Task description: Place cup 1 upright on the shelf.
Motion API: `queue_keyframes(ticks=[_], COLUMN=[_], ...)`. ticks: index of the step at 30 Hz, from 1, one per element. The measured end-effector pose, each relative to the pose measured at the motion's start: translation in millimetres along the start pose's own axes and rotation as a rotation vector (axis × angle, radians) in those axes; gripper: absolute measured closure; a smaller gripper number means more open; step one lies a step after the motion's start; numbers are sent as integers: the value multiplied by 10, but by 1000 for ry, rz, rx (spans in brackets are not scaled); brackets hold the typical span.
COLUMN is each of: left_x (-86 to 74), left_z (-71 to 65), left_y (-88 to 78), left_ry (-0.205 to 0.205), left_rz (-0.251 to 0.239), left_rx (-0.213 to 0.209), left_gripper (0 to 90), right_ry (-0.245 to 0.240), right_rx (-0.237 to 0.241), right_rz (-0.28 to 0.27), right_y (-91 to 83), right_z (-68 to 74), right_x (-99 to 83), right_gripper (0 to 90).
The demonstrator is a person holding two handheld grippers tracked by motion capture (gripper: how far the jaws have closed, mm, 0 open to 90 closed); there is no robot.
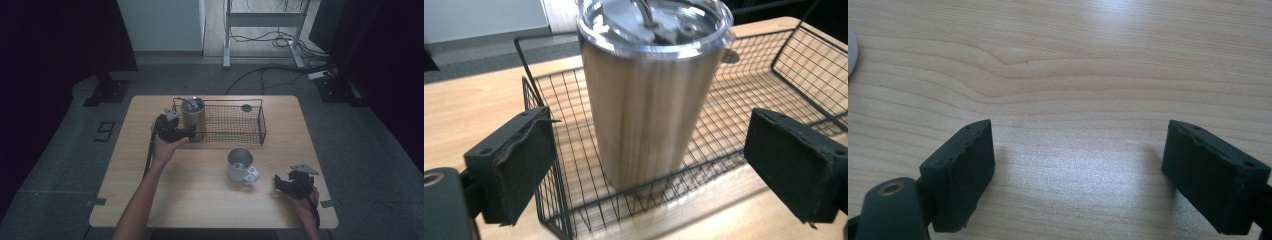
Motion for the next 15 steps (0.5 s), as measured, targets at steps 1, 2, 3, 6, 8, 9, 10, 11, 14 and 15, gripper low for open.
queue_keyframes(ticks=[1,2,3,6,8,9,10,11,14,15], left_x=[-32,-64,-96,-216,-300,-341,-379,-415,-519,-555], left_z=[-9,-17,-22,-25,-36,-45,-60,-78,-118,-130], left_y=[-15,-31,-47,-89,-118,-134,-149,-164,-209,-222], left_ry=[-2,-4,-3,-2,3,4,0,-3,-2,-3], left_rz=[2,3,3,10,14,15,14,15,23,30], left_rx=[-7,-11,-14,-14,-14,-17,-25,-36,-47,-51], left_gripper=[70,73,73,91,95,95,104,104,104,105], right_ry=[3,3,3,3,3,3,3,3,3,3], right_rx=[0,0,0,1,1,1,1,1,1,1], right_rz=[0,1,1,1,1,1,0,1,0,0], right_y=[-1,0,0,0,0,0,0,0,0,0], right_z=[2,3,3,2,2,2,2,2,2,2], right_x=[1,1,1,1,1,1,2,1,1,2], right_gripper=[133,133,133,133,133,133,133,133,132,133])
Point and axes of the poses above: each handheld gripper's, and its own axes: y roughly forward along the jaws, x roughly out of its top, z roughly to its left, the point moved 10 cm from there along y, roughly forward along the jaws, and after that the axes turned 11 degrees about -x, right-handed, at the moved point
